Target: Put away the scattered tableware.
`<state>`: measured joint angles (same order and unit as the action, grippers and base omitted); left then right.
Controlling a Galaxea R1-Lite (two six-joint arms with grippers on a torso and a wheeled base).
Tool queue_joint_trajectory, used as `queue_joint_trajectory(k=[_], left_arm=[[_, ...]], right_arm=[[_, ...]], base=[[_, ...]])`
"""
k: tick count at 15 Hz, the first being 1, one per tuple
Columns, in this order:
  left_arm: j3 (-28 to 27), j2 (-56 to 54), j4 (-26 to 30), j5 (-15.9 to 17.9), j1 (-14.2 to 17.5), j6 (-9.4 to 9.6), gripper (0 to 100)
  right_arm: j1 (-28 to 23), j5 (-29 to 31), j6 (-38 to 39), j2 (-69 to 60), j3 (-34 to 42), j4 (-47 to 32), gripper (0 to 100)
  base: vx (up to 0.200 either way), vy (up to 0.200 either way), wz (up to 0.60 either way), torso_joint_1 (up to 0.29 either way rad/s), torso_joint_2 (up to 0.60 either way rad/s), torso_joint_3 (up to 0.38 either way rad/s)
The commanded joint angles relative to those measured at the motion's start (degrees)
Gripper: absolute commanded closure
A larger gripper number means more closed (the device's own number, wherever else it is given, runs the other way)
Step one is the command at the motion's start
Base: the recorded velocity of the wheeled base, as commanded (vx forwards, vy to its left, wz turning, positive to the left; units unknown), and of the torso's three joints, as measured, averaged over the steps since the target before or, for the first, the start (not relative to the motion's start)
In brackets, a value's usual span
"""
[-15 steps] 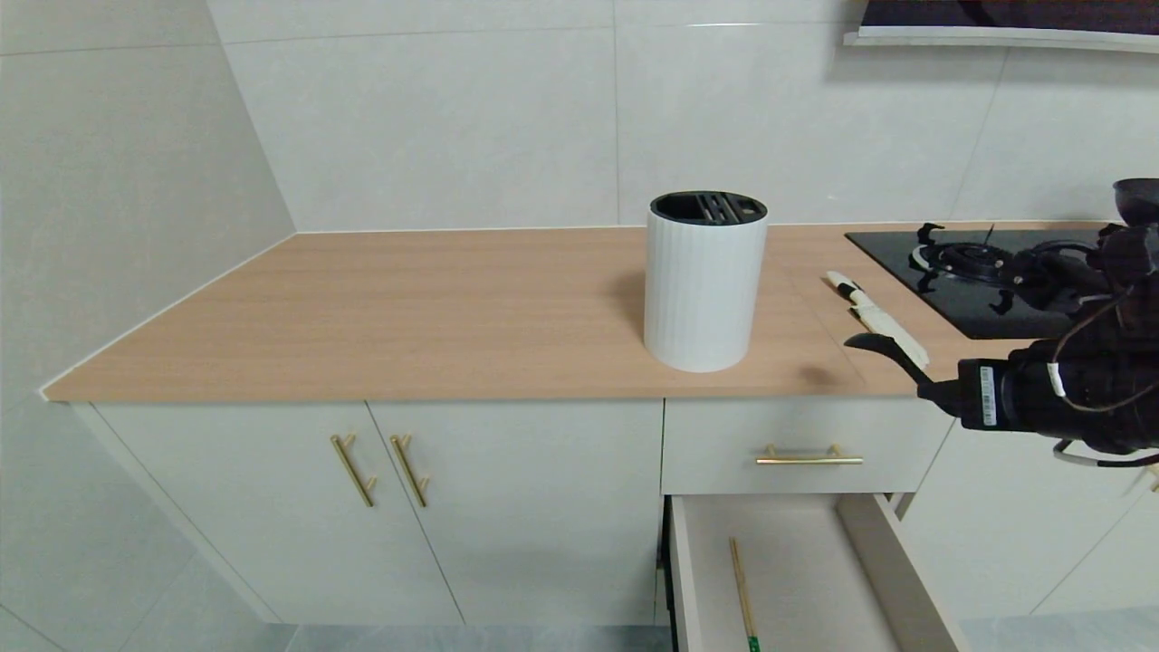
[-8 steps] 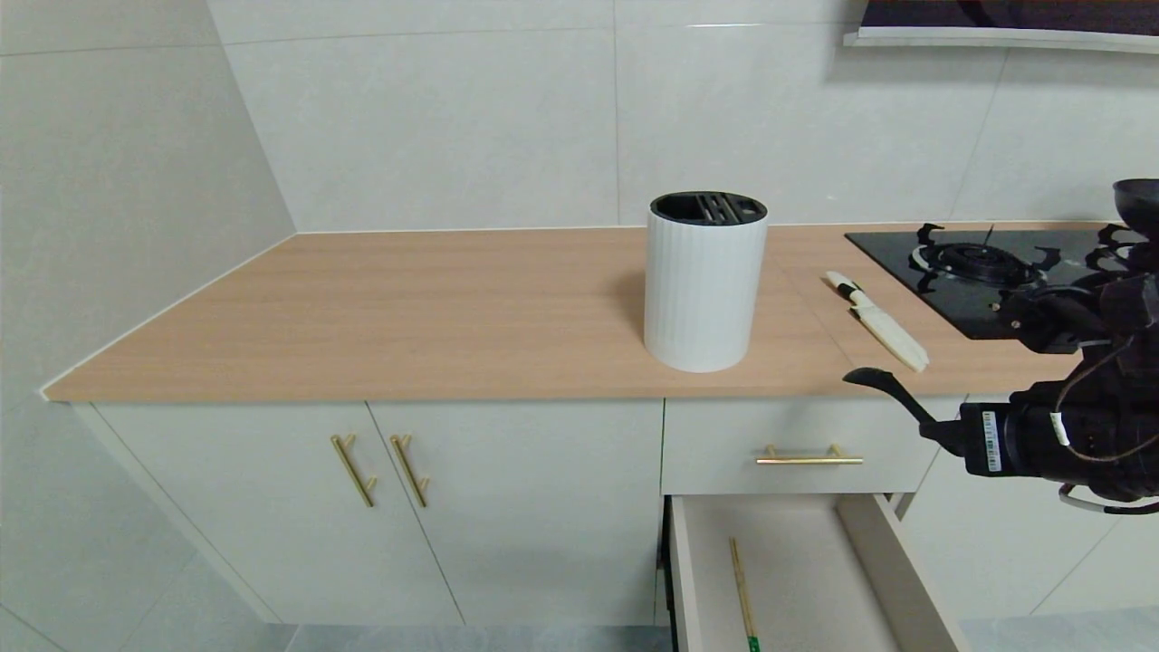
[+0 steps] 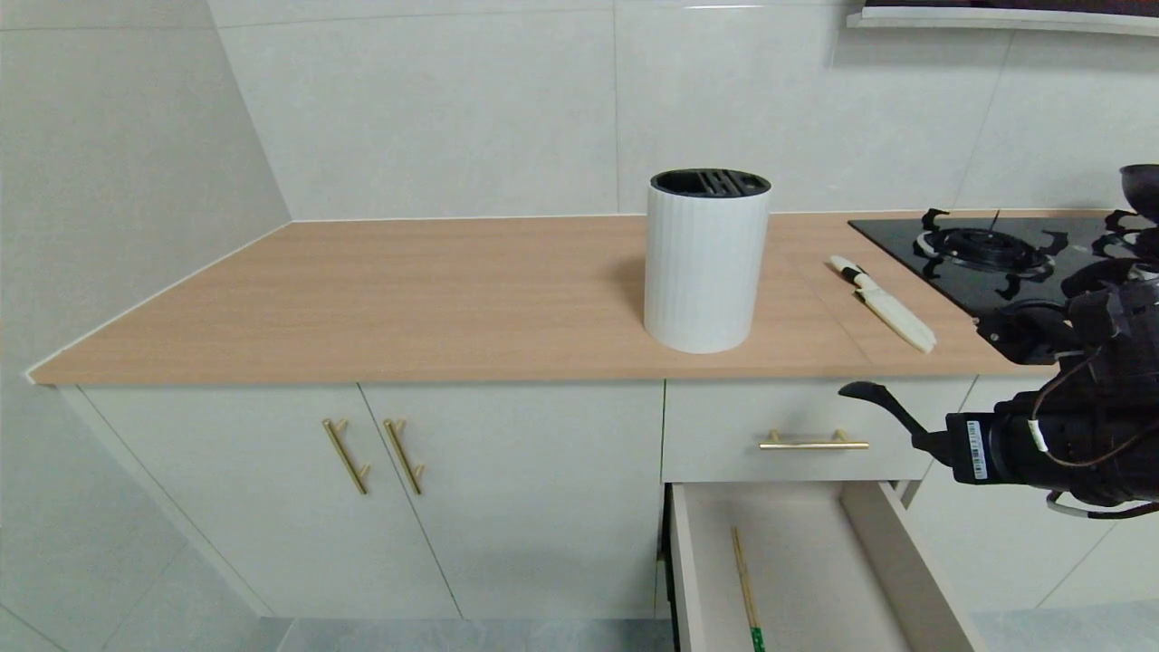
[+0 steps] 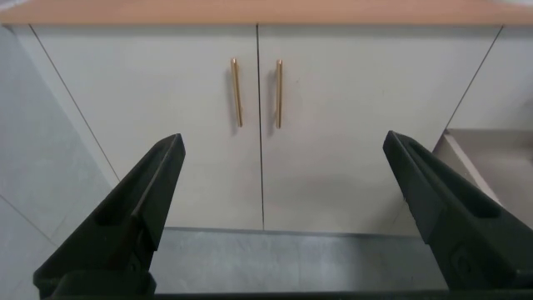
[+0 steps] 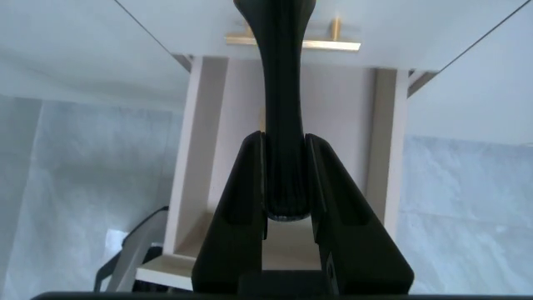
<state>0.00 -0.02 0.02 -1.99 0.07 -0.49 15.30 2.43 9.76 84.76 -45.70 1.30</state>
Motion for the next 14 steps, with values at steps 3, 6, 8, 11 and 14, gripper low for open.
queue_joint_trajectory(k=[3, 6, 8, 11, 14], left_arm=[[0.0, 0.0, 0.1, 0.0, 0.0, 0.05, 0], [0.0, 0.0, 0.0, 0.0, 0.0, -0.04, 0], [0.0, 0.0, 0.0, 0.0, 0.0, 0.05, 0], [0.0, 0.0, 0.0, 0.0, 0.0, 0.05, 0], [0.0, 0.0, 0.0, 0.0, 0.0, -0.04, 0]], right_arm=[[0.0, 0.0, 0.0, 0.6, 0.1, 0.0, 100], [0.0, 0.0, 0.0, 0.8, 0.4, 0.0, 100], [0.0, -0.1, 0.0, 1.0, 0.4, 0.0, 100], [0.0, 0.0, 0.0, 1.1, 0.4, 0.0, 100], [0.0, 0.0, 0.0, 1.1, 0.4, 0.0, 100]], base=[[0.000, 0.000, 0.00, -0.191, 0.47, 0.286], [0.000, 0.000, 0.00, -0.188, 0.47, 0.300], [0.000, 0.000, 0.00, -0.168, 0.47, 0.298], [0.000, 0.000, 0.00, -0.147, 0.45, 0.310], [0.000, 0.000, 0.00, -0.119, 0.45, 0.330]])
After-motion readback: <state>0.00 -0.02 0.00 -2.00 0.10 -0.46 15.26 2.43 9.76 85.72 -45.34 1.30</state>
